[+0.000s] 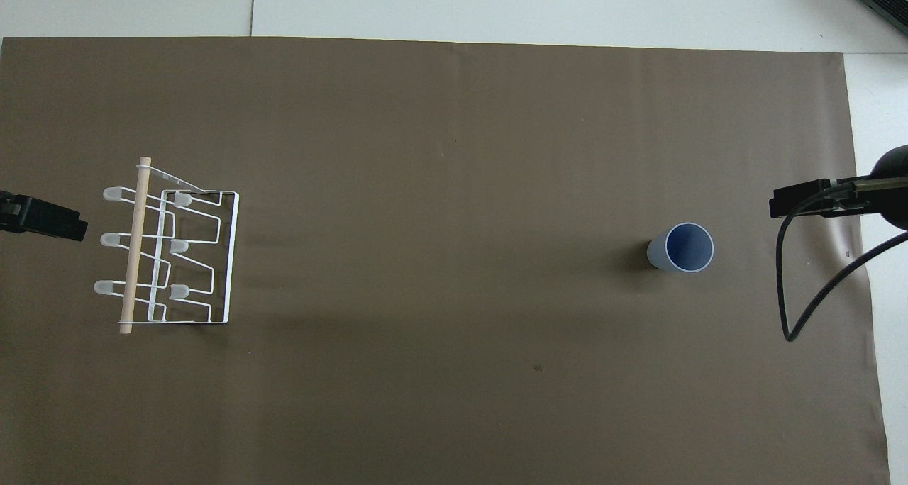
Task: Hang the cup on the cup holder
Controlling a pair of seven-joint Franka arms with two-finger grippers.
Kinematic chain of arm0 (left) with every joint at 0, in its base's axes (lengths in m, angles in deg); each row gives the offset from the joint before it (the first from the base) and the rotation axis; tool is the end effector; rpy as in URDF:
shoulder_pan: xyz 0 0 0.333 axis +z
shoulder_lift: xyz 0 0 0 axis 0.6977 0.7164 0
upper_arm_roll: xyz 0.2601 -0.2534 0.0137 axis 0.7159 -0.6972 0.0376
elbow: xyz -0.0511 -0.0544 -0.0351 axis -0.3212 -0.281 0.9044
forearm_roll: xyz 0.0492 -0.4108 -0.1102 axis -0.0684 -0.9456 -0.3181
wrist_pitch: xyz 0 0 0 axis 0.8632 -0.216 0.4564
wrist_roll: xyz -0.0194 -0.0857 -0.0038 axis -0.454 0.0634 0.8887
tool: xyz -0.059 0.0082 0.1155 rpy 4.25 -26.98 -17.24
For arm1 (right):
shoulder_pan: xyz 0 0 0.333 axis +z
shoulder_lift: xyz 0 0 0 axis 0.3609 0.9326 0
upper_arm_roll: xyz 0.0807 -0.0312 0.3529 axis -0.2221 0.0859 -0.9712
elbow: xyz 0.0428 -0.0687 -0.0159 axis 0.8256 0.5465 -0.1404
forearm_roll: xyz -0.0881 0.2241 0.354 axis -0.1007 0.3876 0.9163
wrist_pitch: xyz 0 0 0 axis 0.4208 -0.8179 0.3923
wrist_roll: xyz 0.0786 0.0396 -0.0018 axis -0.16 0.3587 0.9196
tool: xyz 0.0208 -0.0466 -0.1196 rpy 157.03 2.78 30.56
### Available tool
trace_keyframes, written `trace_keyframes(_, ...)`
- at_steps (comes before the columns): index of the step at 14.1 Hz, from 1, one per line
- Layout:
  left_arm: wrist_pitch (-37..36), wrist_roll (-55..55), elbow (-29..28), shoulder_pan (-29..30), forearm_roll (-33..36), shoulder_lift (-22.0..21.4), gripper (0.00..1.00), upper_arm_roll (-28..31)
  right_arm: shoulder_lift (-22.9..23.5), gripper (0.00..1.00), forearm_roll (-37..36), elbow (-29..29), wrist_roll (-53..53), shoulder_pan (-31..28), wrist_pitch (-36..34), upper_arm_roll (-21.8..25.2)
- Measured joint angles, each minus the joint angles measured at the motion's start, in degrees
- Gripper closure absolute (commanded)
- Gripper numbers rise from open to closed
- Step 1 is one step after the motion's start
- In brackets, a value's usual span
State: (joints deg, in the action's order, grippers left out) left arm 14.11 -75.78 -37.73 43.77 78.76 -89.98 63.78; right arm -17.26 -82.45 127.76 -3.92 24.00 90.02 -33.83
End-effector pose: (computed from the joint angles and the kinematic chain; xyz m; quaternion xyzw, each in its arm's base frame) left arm 0.5683 -0.0151 0.6560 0.9934 -0.1122 -0.0252 0.0011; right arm 0.5762 0.0019 0.6519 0.9996 0.0073 0.0260 0.0104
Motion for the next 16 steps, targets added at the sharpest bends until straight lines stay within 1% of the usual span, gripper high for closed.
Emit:
trace_keyframes(6,0.0,0.0,0.0,0.0,0.0,0.0,0.00,0.0,-0.7,0.00,0.0,1.6,0.0,-0.2,0.0,0.0)
trace_keyframes(8,0.0,0.0,0.0,0.0,0.0,0.0,0.00,0.0,-1.3,0.00,0.0,3.1,0.0,-0.2,0.5,0.0)
trace_keyframes(12,0.0,0.0,0.0,0.0,0.0,0.0,0.00,0.0,-3.4,0.00,0.0,10.3,0.0,-0.4,7.2,0.4)
trace_keyframes(16,0.0,0.0,0.0,0.0,0.0,0.0,0.00,0.0,-3.5,0.00,0.0,17.5,1.6,-0.4,16.7,0.4)
